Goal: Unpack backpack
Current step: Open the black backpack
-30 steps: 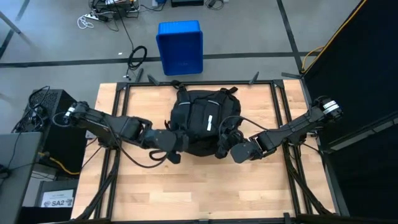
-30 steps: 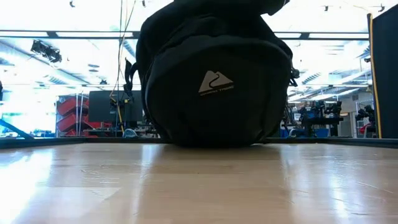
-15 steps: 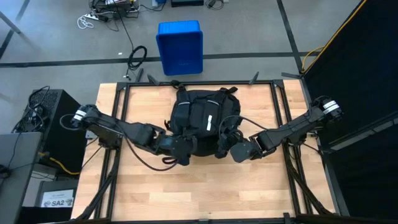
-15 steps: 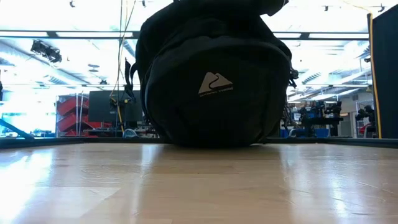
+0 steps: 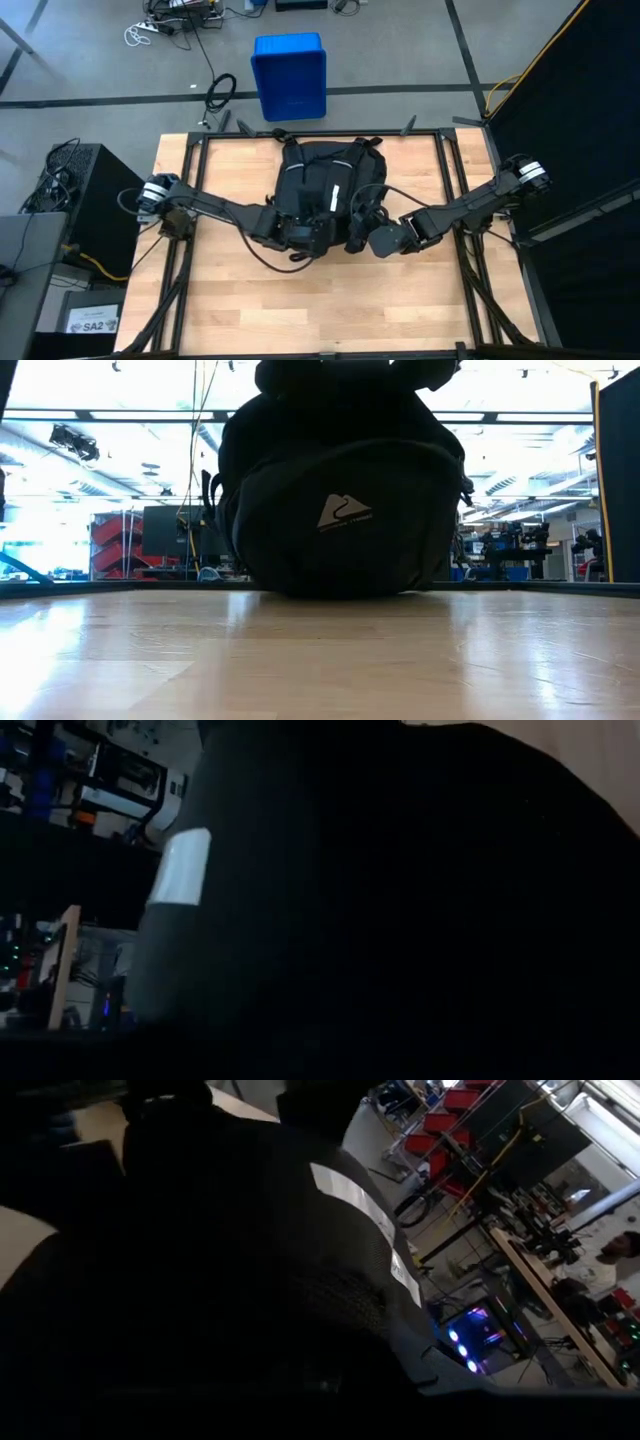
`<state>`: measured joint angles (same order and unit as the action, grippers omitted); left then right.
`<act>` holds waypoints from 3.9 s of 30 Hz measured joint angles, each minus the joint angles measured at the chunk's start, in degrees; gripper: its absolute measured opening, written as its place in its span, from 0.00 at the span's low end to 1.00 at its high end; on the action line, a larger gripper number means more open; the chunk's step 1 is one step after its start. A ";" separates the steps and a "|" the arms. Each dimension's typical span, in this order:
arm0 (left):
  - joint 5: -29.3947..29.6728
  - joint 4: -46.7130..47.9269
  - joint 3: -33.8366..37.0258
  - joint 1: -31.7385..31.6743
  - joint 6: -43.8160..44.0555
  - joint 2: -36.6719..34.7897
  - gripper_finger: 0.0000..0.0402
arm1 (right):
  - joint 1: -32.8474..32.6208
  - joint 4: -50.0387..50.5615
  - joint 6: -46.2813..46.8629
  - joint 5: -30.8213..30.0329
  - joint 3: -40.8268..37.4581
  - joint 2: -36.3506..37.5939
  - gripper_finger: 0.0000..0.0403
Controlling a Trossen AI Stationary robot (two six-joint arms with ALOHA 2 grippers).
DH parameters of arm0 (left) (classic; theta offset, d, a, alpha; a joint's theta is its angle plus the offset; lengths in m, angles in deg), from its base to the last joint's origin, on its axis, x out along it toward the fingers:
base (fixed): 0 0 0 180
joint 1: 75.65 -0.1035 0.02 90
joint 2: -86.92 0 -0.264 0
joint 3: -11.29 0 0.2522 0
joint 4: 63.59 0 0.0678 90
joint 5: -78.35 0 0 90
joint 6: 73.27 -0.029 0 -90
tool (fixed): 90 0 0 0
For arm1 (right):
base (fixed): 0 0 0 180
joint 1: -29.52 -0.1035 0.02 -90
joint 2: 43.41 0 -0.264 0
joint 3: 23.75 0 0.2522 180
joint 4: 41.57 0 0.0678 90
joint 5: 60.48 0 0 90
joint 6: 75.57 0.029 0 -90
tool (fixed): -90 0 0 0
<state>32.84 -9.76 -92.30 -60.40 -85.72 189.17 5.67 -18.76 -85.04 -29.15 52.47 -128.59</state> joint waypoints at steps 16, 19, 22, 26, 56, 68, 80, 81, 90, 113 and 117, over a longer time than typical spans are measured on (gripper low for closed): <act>0.66 13.09 -10.26 2.96 2.76 -0.08 0.01 | -10.38 -1.50 -16.52 -15.22 1.02 0.13 0.30; 0.89 14.70 -11.34 3.87 4.08 -0.19 0.01 | -15.59 -1.67 -19.80 -24.77 2.66 0.13 0.38; 0.85 16.71 -12.31 5.12 5.22 -0.19 0.01 | -19.10 -1.34 -20.22 -30.98 3.21 0.37 0.40; 1.17 17.21 -12.41 7.17 5.63 -0.19 0.01 | -18.87 0.01 -17.50 -31.16 2.15 1.73 0.33; 19.24 21.15 -28.47 17.63 3.62 -0.28 0.00 | 7.82 10.04 20.81 35.34 -15.58 9.90 0.00; 19.34 10.81 -38.59 6.39 -11.56 -0.28 0.00 | 0.72 -6.86 18.75 40.25 -15.58 9.92 0.00; -0.91 24.16 -34.36 -9.64 9.07 0.93 0.00 | -0.41 -9.20 27.88 50.83 -15.76 9.22 0.00; -1.35 24.68 -33.39 -10.50 9.91 1.04 0.00 | -0.47 -9.00 28.85 51.60 -15.74 9.31 0.00; -8.09 21.51 -23.47 -15.76 10.97 1.81 0.00 | -1.66 -2.22 34.24 53.65 -15.65 9.35 0.00; -22.74 6.14 3.52 -29.69 8.29 2.10 0.06 | 1.31 15.75 38.15 29.23 -15.58 16.50 0.00; -22.16 6.03 3.89 -31.89 7.81 2.10 0.12 | 2.91 14.77 35.25 28.39 -15.58 16.57 0.00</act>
<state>10.68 -3.74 -88.41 -92.30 -77.90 191.28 8.57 -3.99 -49.79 -0.76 36.89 -112.03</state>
